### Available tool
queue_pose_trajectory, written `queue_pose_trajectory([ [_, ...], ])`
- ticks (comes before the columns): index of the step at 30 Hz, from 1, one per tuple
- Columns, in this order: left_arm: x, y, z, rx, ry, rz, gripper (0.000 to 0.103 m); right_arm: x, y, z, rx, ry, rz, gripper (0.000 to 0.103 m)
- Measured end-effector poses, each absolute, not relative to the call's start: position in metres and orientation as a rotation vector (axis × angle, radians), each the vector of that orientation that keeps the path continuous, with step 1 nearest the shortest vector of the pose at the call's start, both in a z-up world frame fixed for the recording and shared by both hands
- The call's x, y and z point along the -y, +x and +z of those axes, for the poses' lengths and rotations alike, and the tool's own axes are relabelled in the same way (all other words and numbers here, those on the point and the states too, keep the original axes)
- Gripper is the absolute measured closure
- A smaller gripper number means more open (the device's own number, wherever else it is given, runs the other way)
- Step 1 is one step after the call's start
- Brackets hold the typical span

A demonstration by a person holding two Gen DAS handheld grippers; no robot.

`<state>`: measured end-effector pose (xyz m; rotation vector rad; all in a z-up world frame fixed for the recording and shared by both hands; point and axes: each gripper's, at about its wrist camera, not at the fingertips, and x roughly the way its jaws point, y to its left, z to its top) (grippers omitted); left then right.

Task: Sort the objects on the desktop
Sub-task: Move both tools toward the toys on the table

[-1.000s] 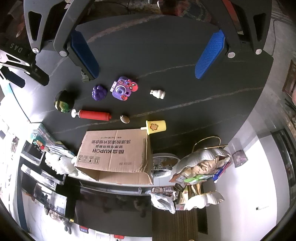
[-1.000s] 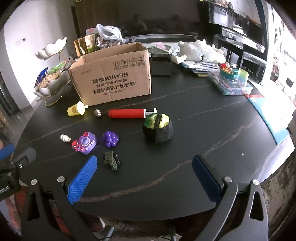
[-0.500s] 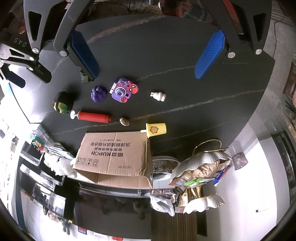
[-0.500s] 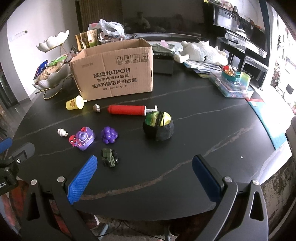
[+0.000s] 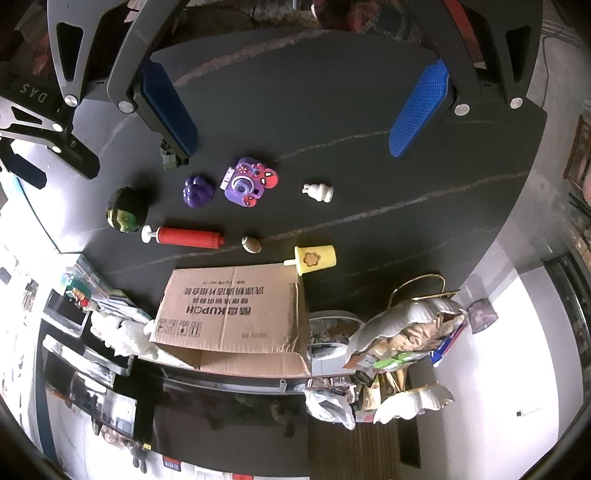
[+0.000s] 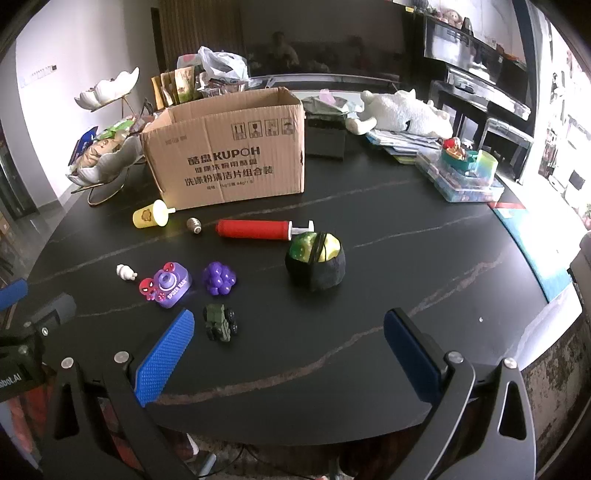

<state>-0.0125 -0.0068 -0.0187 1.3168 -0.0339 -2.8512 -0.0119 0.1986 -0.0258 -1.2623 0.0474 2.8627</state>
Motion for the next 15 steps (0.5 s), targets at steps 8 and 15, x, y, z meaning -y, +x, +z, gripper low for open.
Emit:
queue_pose_trajectory([
  [8,0.009,-0.018,-0.03,-0.035,1.353,-2.837,0.001,-0.198,-0.015,-0.029,-0.024,-1.267,2.855,0.001],
  [15,0.011,-0.025,-0.037,-0.01,1.34,-2.798,0.001,-0.196,-0.02,-0.035,0.006,-1.273,2.86,0.002],
])
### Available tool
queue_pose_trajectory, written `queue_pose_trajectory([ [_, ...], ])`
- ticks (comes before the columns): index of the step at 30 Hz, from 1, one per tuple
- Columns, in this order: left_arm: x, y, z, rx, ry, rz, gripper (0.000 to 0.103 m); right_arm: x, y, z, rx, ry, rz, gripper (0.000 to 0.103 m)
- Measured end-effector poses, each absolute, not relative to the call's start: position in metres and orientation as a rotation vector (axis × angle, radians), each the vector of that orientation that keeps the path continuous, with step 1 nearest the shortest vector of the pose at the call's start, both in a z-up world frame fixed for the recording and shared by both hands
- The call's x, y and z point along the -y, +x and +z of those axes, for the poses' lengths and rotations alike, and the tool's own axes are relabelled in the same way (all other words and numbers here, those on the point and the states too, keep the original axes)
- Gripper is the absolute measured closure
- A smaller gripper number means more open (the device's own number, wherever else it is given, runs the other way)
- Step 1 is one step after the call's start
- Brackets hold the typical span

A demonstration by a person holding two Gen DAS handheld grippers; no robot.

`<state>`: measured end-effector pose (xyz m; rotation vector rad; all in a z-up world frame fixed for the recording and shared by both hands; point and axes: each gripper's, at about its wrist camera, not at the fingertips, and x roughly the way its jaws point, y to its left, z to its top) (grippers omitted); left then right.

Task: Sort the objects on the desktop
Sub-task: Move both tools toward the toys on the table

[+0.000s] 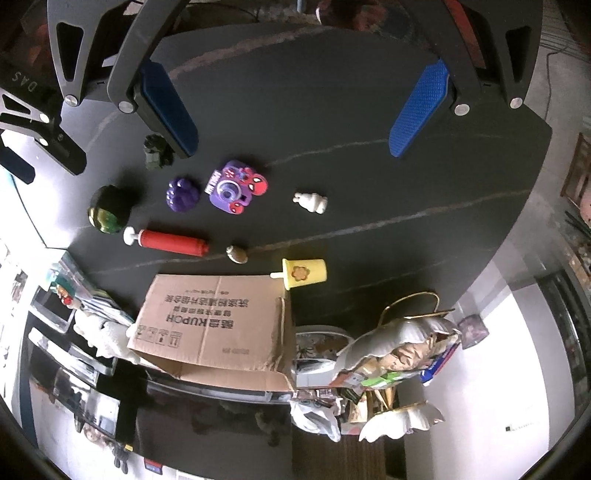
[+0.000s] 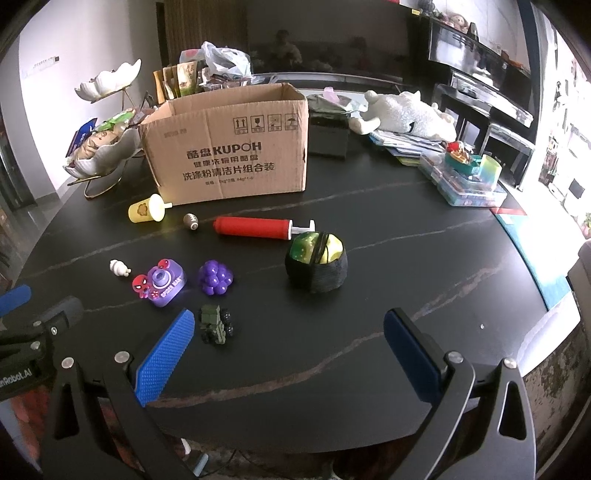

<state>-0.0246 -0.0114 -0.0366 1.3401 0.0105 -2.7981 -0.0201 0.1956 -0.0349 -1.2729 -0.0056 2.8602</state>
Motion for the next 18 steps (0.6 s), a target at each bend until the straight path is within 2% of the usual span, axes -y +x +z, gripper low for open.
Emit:
queue_pose_trajectory([
  [8,0.014,-0.034,-0.043,0.048,1.339,-2.787,0.005,-0.199,-0.032,-0.046,-0.057,-1.328,2.866,0.007],
  [14,0.017,-0.047,-0.055,0.014,1.406,-2.785,0.014,-0.202,-0.042,-0.055,-0.092,-1.357,2.856,0.012],
  [18,0.013,-0.056,-0.063,0.088,1.41,-2.775,0.021,-0.202,-0.05,-0.061,-0.062,-1.365,2.845,0.013],
])
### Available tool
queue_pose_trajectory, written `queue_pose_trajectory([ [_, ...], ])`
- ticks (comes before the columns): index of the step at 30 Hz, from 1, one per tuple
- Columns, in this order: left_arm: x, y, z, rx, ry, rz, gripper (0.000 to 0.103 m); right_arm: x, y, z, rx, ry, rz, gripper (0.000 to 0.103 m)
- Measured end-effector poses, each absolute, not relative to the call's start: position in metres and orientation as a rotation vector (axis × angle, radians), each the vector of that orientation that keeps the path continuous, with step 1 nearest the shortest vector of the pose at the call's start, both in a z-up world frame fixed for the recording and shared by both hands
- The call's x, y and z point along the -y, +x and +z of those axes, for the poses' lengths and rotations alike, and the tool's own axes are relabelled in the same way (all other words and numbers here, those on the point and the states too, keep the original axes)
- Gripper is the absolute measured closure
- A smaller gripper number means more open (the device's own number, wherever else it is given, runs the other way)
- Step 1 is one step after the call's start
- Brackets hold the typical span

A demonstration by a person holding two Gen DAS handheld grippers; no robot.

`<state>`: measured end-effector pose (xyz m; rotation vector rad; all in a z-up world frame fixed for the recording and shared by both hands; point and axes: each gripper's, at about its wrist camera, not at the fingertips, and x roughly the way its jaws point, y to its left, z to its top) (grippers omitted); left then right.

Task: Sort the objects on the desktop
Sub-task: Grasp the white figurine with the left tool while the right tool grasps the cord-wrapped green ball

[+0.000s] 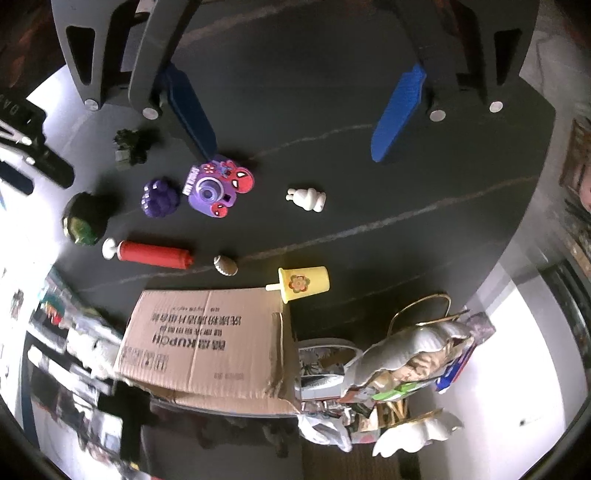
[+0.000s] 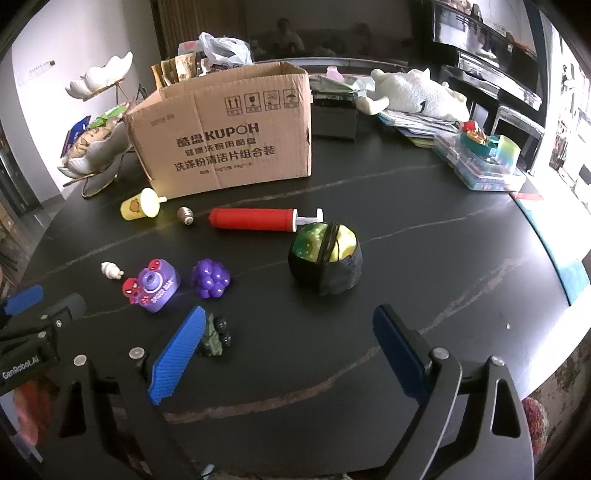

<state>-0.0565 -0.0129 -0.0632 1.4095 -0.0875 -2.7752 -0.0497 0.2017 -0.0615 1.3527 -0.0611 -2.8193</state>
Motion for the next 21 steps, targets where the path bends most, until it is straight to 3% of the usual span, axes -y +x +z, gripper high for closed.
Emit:
queue_pose_trajectory([
  [10,0.021,-0.081,-0.077,0.01,1.423,-2.767,0.041,-0.2,-0.067,-0.066,0.052,1.375,-2.806,0.019],
  [21,0.035,-0.095,-0.082,-0.048,1.415,-2.76,0.041,-0.2,-0.085,-0.075,0.027,1.406,-2.804,0.021],
])
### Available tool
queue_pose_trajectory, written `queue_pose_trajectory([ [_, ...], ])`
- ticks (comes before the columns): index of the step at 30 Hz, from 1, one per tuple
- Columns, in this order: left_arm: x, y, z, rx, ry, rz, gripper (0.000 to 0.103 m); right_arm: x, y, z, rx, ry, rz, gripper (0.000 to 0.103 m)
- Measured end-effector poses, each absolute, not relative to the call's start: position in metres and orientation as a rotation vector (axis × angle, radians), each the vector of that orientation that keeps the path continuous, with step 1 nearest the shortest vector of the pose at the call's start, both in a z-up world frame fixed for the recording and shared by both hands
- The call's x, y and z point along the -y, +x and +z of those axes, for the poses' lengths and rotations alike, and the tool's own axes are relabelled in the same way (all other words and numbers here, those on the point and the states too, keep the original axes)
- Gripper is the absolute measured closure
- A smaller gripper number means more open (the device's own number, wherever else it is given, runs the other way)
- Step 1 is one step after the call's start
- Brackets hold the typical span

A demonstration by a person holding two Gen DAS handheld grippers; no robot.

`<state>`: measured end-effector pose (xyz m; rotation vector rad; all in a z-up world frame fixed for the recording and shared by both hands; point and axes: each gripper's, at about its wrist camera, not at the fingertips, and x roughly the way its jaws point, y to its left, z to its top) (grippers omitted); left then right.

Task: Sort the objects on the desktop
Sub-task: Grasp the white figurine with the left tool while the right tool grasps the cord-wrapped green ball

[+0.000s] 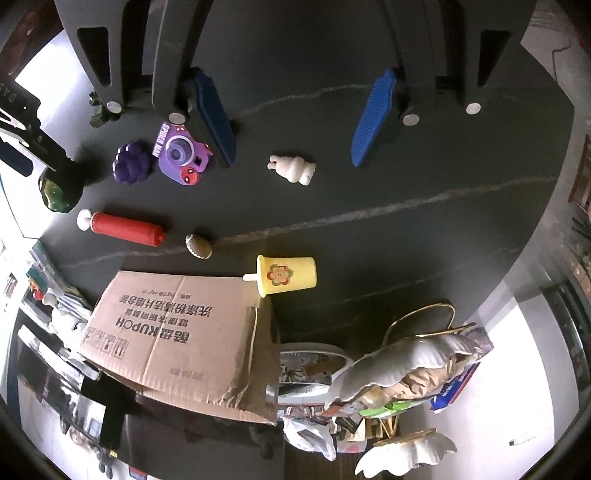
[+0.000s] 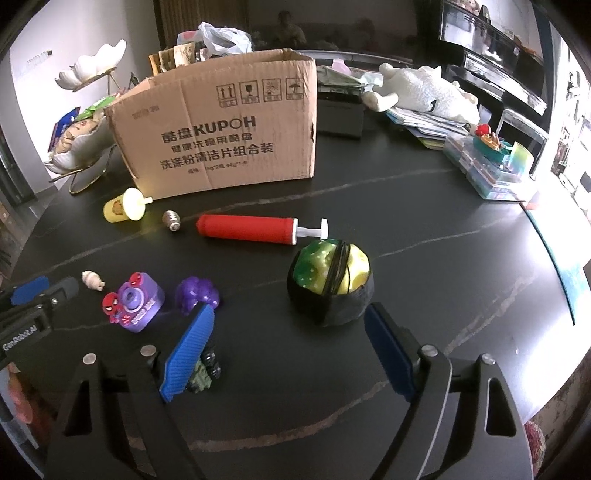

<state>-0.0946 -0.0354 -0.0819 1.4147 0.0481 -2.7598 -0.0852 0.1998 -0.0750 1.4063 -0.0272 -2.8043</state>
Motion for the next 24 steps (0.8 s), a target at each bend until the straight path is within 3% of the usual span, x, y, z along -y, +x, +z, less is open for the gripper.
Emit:
queue_pose_trajectory([
  [24,0.034,-0.126,-0.108,0.021,1.462,-2.734,0.041,-0.204,-0.109,-0.089,-0.037,1.45,-2.847,0.021],
])
